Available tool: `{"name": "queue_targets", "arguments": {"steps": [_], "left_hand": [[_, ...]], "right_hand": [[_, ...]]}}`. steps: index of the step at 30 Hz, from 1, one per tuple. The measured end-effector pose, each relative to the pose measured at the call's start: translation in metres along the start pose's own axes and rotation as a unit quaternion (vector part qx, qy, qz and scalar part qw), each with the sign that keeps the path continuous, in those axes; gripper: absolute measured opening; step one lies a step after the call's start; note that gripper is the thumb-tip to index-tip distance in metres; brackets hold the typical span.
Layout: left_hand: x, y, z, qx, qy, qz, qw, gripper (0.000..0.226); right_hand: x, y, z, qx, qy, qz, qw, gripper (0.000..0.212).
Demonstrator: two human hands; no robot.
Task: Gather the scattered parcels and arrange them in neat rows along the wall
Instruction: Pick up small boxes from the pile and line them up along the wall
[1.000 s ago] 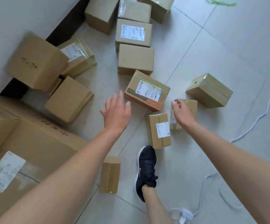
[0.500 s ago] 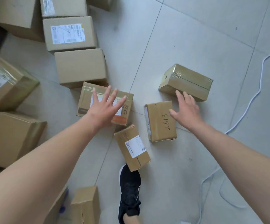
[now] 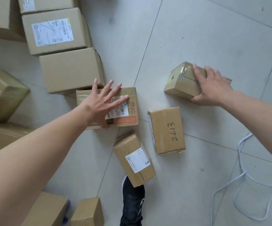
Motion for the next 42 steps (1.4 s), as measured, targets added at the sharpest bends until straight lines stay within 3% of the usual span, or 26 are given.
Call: {"name": "queue_targets", "arguments": {"steps": [5, 9, 15, 20, 24, 27, 31, 38, 42], "left_hand": [[0.003, -0.005, 0.022, -0.045, -0.041, -0.014, 0.998, 0.158], [-0.007, -0.009, 0.028, -0.066, -0.053, -0.003, 0.996, 0.146], [-0.044, -0.022, 0.025, -0.103, -0.098, -0.012, 0.990, 0.140], [-0.088, -0.078, -0.005, -0.186, -0.244, 0.016, 0.952, 0.140], [-0.104, -0.160, -0.040, -0.262, -0.304, 0.049, 0.914, 0.140], [-0.091, -0.238, -0.065, -0.339, -0.372, 0.050, 0.863, 0.139], [-0.042, -0.364, -0.080, -0.454, -0.449, 0.016, 0.769, 0.138], [0.072, -0.578, -0.026, -0.597, -0.540, -0.024, 0.593, 0.138], [0.117, -0.648, 0.035, -0.631, -0.589, -0.040, 0.503, 0.137]], "right_hand": [[0.002, -0.016, -0.018, 0.037, 0.017, 0.000, 0.999, 0.120], [-0.002, -0.031, -0.033, 0.062, 0.017, 0.002, 0.998, 0.120], [-0.037, -0.054, -0.045, 0.094, 0.029, 0.059, 0.993, 0.118], [-0.079, -0.090, -0.083, 0.130, 0.102, 0.101, 0.981, 0.120], [-0.116, -0.126, -0.142, 0.146, 0.239, 0.140, 0.950, 0.117], [-0.138, -0.151, -0.203, 0.129, 0.389, 0.142, 0.901, 0.111], [-0.153, -0.186, -0.309, 0.025, 0.532, 0.082, 0.842, 0.097], [-0.132, -0.248, -0.527, -0.144, 0.498, -0.128, 0.846, 0.055], [-0.105, -0.280, -0.603, -0.175, 0.462, -0.205, 0.845, 0.056]]}}
Point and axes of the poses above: each hand's wrist, its own y-axis towards the middle knuckle, its own x-axis out of the palm, z = x × y, the point moved 3 cm from there along y, towards the middle knuckle, and after that the axes turned 8 degrees about -x, right-handed, at the moved point
